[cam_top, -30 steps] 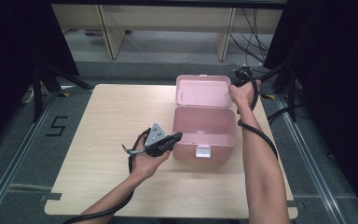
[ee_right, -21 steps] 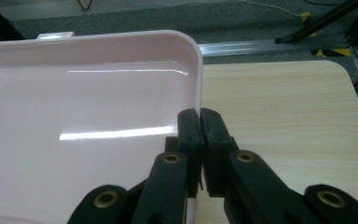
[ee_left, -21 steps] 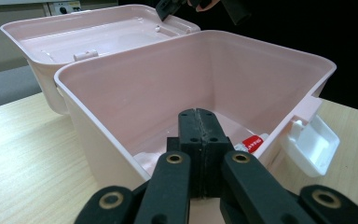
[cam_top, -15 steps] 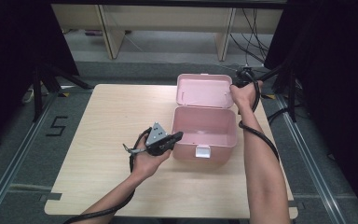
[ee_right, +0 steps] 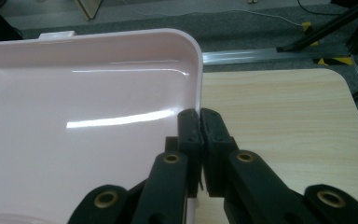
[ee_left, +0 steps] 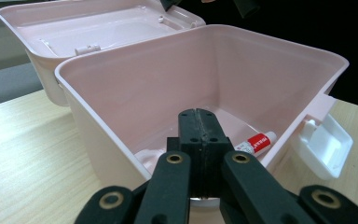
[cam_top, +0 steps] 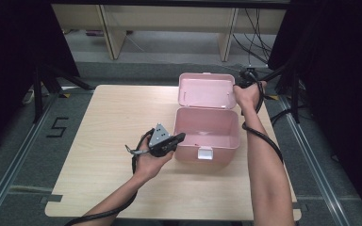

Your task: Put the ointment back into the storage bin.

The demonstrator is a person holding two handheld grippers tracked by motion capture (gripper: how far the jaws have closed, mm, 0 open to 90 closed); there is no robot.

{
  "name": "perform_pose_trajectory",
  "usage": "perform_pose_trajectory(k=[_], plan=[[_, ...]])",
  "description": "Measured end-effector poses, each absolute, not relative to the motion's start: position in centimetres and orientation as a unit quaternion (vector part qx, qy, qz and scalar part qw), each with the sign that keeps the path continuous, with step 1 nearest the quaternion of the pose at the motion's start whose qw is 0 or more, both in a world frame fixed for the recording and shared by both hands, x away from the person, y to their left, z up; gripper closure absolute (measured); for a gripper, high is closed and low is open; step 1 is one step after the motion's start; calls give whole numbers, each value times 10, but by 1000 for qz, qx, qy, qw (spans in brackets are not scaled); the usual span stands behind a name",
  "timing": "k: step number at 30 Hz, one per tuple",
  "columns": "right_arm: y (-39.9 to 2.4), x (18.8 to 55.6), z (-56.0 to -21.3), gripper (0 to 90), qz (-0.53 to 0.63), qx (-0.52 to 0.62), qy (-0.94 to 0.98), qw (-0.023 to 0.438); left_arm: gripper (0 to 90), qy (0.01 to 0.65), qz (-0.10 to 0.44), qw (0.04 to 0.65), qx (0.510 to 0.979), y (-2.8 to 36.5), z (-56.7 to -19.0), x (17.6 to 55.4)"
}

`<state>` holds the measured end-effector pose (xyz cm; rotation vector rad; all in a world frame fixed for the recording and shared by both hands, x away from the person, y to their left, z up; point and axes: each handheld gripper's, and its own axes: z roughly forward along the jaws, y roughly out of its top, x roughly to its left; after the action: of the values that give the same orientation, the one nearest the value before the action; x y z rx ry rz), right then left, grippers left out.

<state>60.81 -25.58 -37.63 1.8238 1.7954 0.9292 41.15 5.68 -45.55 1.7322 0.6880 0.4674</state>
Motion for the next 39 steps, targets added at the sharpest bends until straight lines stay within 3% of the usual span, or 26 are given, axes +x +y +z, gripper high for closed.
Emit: perform_pose_trajectory(k=[25, 29, 39], plan=[[-260, 601, -373, 885, 365, 643, 636, 218, 900, 299, 208, 560, 744, 55, -454, 412], [-265, 601, -375, 885, 363, 620, 654, 237, 900, 299, 207, 560, 744, 55, -454, 412], [-260, 597, -369, 885, 373, 643, 632, 220, 900, 298, 207, 563, 743, 54, -454, 413]])
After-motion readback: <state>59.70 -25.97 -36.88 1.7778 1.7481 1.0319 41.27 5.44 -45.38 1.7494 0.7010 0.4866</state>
